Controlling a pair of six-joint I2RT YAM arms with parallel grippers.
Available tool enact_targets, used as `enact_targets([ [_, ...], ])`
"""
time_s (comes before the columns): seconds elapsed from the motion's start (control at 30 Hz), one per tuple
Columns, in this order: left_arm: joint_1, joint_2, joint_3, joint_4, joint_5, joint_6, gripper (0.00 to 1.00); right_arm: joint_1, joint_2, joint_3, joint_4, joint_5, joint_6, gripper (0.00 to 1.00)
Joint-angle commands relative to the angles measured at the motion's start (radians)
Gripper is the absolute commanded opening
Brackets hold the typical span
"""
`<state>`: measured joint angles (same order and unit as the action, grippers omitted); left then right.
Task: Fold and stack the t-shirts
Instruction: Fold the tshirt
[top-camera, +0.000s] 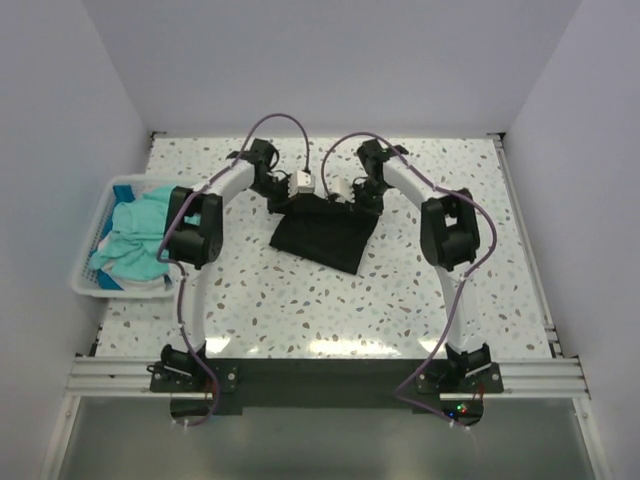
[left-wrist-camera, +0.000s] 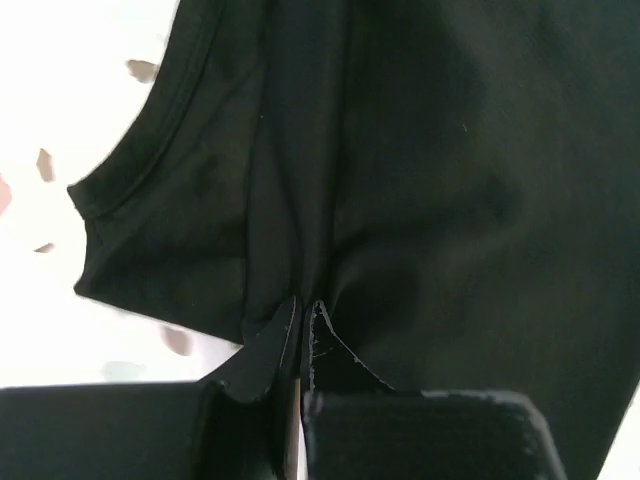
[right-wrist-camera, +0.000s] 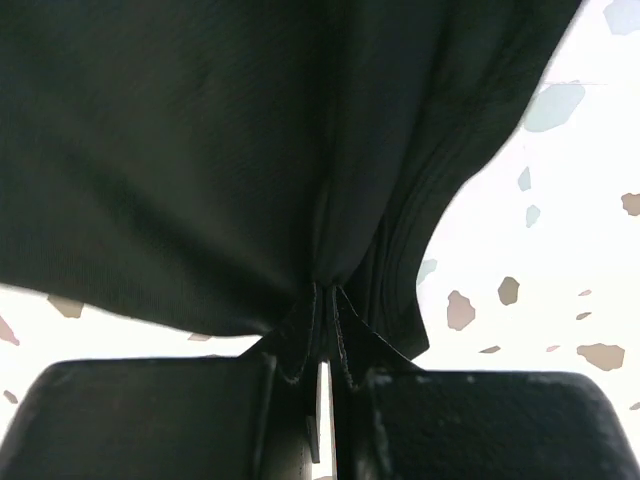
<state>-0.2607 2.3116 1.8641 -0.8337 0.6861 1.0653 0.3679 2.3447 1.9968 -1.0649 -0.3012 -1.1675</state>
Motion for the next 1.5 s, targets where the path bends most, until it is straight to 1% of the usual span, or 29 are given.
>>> enact_targets([
  [0.0,-0.015,-0.09,-0.161,0.019,-0.013,-0.047,0.02,0.006,-0.016,-0.078,0.097,0.056,-0.027,0.0],
  [0.03,-0.02,-0.116,-0.207,0.04,-0.005,-0.071,0.01,0.017,-0.025,-0.099,0.1,0.054,-0.035,0.0],
  [0.07,-0.021,-0.173,-0.302,0.05,0.004,-0.083,0.01,0.026,-0.059,-0.154,0.106,0.056,-0.046,0.0],
  [0.13,-0.023,-0.23,-0.389,0.062,0.045,-0.109,0.0,0.046,-0.106,-0.222,0.129,0.037,-0.047,0.0],
  [0.17,-0.025,-0.291,-0.467,0.065,0.061,-0.117,0.0,0.054,-0.157,-0.292,0.132,0.028,-0.043,0.0],
  [0.23,-0.026,-0.354,-0.551,0.09,0.093,-0.143,0.0,0.075,-0.215,-0.363,0.128,0.011,-0.034,0.0],
  [0.27,-0.026,-0.412,-0.583,0.091,0.104,-0.145,0.0,0.083,-0.243,-0.438,0.125,-0.008,-0.028,0.0],
  [0.3,-0.028,-0.44,-0.645,0.096,0.116,-0.148,0.0,0.088,-0.307,-0.472,0.123,-0.021,-0.014,0.0],
  [0.33,-0.028,-0.486,-0.67,0.108,0.118,-0.162,0.0,0.097,-0.333,-0.505,0.125,-0.045,-0.003,0.0],
  [0.4,-0.029,-0.52,-0.719,0.107,0.124,-0.168,0.02,0.105,-0.408,-0.578,0.112,-0.07,0.029,0.0],
  [0.43,-0.029,-0.534,-0.729,0.104,0.127,-0.157,0.05,0.106,-0.429,-0.593,0.106,-0.084,0.043,0.04],
  [0.47,-0.029,-0.553,-0.733,0.101,0.127,-0.15,0.12,0.106,-0.442,-0.599,0.1,-0.093,0.055,0.13],
  [0.5,-0.029,-0.564,-0.735,0.123,0.121,-0.149,0.29,0.106,-0.45,-0.593,0.092,-0.107,0.093,0.36],
  [0.53,-0.029,-0.578,-0.734,0.139,0.119,-0.145,0.34,0.1,-0.452,-0.577,0.091,-0.108,0.124,0.43],
  [0.57,-0.029,-0.605,-0.73,0.156,0.125,-0.14,0.38,0.089,-0.444,-0.511,0.079,-0.121,0.175,0.53],
  [0.6,-0.029,-0.618,-0.727,0.175,0.147,-0.134,0.47,0.076,-0.43,-0.466,0.048,-0.169,0.207,0.55],
  [0.63,-0.031,-0.63,-0.72,0.226,0.157,-0.136,0.49,0.048,-0.388,-0.414,0.031,-0.194,0.244,0.56],
  [0.67,-0.034,-0.647,-0.715,0.251,0.165,-0.134,0.5,0.036,-0.354,-0.291,0.007,-0.22,0.315,0.56],
  [0.73,-0.057,-0.655,-0.709,0.309,0.176,-0.105,0.52,0.011,-0.288,-0.166,-0.085,-0.3,0.388,0.54],
  [0.77,-0.063,-0.655,-0.706,0.33,0.176,-0.096,0.52,0.008,-0.222,-0.073,-0.108,-0.324,0.455,0.49],
  [0.8,-0.08,-0.65,-0.707,0.373,0.171,-0.09,0.53,0.008,-0.197,-0.043,-0.134,-0.344,0.488,0.46],
  [0.83,-0.09,-0.646,-0.704,0.383,0.167,-0.067,0.53,0.009,-0.174,-0.023,-0.138,-0.392,0.518,0.43],
  [0.87,-0.103,-0.618,-0.685,0.381,0.162,-0.05,0.53,0.011,-0.144,-0.01,-0.133,-0.41,0.582,0.34],
  [0.97,-0.144,-0.555,-0.631,0.302,0.155,0.021,0.53,0.031,-0.116,-0.027,-0.083,-0.458,0.678,0.22],
  [1.07,-0.166,-0.544,-0.637,0.303,0.156,0.025,0.54,0.058,-0.114,-0.074,-0.001,-0.475,0.77,0.17],
  [1.17,-0.205,-0.523,-0.666,0.343,0.115,0.006,0.55,0.08,-0.101,-0.107,0.077,-0.496,0.845,0.15],
  [1.2,-0.23,-0.508,-0.666,0.349,0.078,-0.007,0.56,0.085,-0.082,-0.11,0.097,-0.501,0.858,0.14],
  [1.33,-0.259,-0.437,-0.635,0.332,0.064,-0.034,0.56,0.092,-0.024,-0.09,0.112,-0.495,0.891,0.09],
  [1.47,-0.276,-0.437,-0.657,0.354,0.062,-0.044,0.54,0.101,0.011,-0.078,0.134,-0.492,0.911,0.06],
])
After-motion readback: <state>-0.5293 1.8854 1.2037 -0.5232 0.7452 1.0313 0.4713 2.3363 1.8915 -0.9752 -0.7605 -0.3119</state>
